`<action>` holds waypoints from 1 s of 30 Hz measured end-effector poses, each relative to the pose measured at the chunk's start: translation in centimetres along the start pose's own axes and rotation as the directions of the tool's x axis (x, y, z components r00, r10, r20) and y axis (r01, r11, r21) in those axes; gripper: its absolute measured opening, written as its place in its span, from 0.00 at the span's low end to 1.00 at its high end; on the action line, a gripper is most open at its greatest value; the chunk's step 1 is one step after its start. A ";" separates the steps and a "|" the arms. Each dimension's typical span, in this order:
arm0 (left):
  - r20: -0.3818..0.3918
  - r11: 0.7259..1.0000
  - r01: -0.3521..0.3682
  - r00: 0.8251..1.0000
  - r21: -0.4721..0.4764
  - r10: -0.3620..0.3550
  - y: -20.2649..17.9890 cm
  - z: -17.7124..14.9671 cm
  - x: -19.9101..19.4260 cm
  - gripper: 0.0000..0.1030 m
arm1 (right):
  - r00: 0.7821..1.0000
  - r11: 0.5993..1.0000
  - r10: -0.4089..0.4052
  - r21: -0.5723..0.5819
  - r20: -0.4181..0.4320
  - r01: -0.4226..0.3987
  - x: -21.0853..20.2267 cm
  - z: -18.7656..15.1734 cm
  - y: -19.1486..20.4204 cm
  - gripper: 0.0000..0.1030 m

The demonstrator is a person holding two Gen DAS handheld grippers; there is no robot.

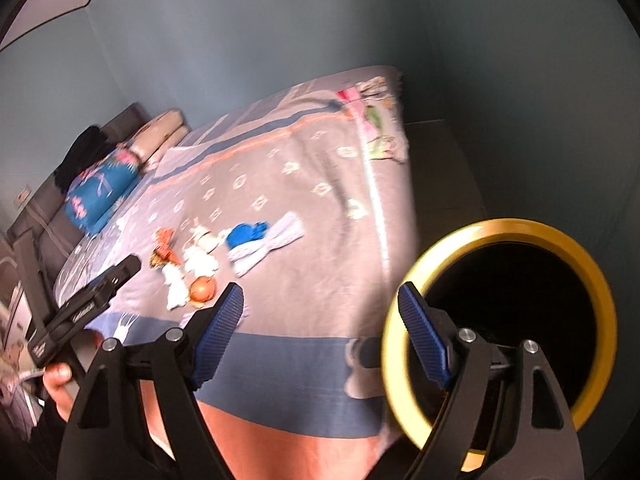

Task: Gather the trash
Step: 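Move both open tools back toward the remaining items on the bed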

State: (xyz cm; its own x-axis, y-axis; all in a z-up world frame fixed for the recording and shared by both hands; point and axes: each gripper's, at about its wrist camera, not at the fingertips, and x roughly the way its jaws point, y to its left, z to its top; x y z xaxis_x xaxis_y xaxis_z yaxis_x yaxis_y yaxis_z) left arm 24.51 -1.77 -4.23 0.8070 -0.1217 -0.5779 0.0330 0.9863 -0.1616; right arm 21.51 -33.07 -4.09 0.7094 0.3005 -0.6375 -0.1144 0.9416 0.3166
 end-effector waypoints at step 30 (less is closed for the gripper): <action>-0.181 0.912 -0.326 0.941 -0.247 0.287 22.5 1.5 9.2 0.92 | 0.961 0.889 0.099 -0.411 -0.257 -0.202 15.1 -5.9 17.7 0.74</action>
State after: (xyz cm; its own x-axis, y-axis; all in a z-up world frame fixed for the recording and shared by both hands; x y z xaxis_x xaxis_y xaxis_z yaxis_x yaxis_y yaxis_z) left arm 33.53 19.45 -11.94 0.6620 0.1487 -0.7346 -0.3789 0.9120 -0.1568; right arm 26.15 -10.95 -12.25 0.4915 0.4211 -0.7623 -0.5307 0.8389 0.1213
